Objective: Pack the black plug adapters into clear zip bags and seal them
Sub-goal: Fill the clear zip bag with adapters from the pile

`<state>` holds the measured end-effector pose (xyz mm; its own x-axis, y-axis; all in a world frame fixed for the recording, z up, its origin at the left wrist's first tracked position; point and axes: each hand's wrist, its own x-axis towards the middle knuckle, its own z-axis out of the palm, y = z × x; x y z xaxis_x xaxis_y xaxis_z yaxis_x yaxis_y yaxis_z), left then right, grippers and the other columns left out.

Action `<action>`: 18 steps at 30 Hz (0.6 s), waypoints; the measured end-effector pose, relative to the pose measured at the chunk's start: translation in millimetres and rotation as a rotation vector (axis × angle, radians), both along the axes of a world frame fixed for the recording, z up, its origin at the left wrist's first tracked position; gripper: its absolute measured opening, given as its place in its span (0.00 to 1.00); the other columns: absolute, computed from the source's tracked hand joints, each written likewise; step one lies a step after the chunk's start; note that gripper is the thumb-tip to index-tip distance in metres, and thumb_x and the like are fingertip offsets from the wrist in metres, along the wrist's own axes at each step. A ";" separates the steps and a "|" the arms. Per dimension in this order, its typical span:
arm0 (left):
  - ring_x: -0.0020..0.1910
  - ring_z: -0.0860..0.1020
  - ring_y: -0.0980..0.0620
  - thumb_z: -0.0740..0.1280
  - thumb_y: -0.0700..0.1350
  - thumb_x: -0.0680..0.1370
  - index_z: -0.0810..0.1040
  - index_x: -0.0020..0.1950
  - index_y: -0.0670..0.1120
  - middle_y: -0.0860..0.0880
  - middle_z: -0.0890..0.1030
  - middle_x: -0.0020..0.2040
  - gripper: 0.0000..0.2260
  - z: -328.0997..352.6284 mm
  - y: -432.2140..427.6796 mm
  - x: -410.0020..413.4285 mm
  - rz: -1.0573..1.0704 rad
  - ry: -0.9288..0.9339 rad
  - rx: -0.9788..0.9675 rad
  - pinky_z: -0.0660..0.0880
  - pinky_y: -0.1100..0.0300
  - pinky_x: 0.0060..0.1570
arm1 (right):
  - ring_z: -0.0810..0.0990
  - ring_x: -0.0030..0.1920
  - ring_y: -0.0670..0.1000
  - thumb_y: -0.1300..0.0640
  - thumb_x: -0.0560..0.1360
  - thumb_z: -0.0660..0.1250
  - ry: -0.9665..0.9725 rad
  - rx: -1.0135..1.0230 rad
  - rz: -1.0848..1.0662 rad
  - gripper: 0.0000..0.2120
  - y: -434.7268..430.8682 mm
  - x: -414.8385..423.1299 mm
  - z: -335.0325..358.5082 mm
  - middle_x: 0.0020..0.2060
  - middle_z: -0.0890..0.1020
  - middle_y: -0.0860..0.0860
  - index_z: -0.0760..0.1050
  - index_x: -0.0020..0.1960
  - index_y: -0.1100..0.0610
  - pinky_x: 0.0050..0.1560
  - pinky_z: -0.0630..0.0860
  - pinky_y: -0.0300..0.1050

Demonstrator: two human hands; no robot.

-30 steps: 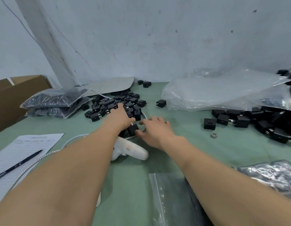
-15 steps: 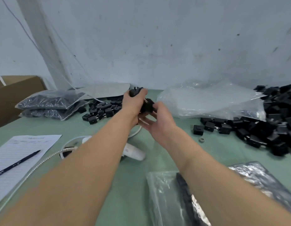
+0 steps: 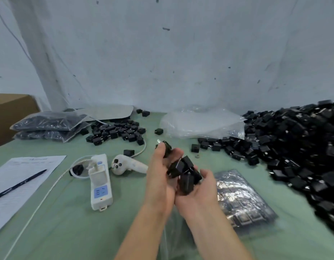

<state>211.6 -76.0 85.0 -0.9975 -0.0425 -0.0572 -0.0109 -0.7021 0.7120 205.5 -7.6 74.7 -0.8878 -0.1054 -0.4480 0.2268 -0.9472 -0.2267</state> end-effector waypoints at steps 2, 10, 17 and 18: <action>0.42 0.85 0.46 0.67 0.62 0.73 0.82 0.47 0.44 0.44 0.82 0.51 0.21 -5.1 2.2 14.0 -0.019 0.004 0.031 0.82 0.49 0.44 | 0.83 0.42 0.58 0.52 0.76 0.61 0.003 0.016 -0.025 0.10 4.8 10.6 -3.6 0.43 0.85 0.59 0.79 0.42 0.54 0.58 0.76 0.53; 0.55 0.84 0.51 0.64 0.66 0.73 0.85 0.54 0.51 0.49 0.82 0.63 0.22 -7.8 22.7 32.3 -0.097 0.116 -0.052 0.81 0.52 0.53 | 0.83 0.55 0.61 0.51 0.78 0.61 0.063 -0.061 -0.060 0.11 33.1 24.9 -26.9 0.54 0.85 0.62 0.80 0.51 0.53 0.65 0.74 0.54; 0.63 0.79 0.49 0.71 0.58 0.70 0.76 0.55 0.47 0.45 0.83 0.58 0.20 -0.3 45.9 28.5 0.035 0.286 -0.100 0.73 0.52 0.63 | 0.86 0.43 0.58 0.58 0.71 0.66 0.144 -0.194 -0.126 0.07 65.1 23.2 -26.2 0.45 0.86 0.58 0.81 0.46 0.55 0.48 0.83 0.51; 0.63 0.80 0.51 0.71 0.59 0.70 0.76 0.56 0.48 0.47 0.83 0.58 0.21 -2.4 46.0 28.7 0.054 0.323 -0.178 0.74 0.52 0.62 | 0.86 0.43 0.58 0.58 0.73 0.66 0.160 -0.204 -0.127 0.06 66.9 22.8 -27.5 0.43 0.86 0.57 0.81 0.46 0.55 0.50 0.83 0.52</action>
<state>240.2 -30.0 82.6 -0.9590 -0.0765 0.2728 0.2676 -0.5608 0.7835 228.3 59.3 47.2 -0.9574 -0.0623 -0.2820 0.0800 -0.9954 -0.0518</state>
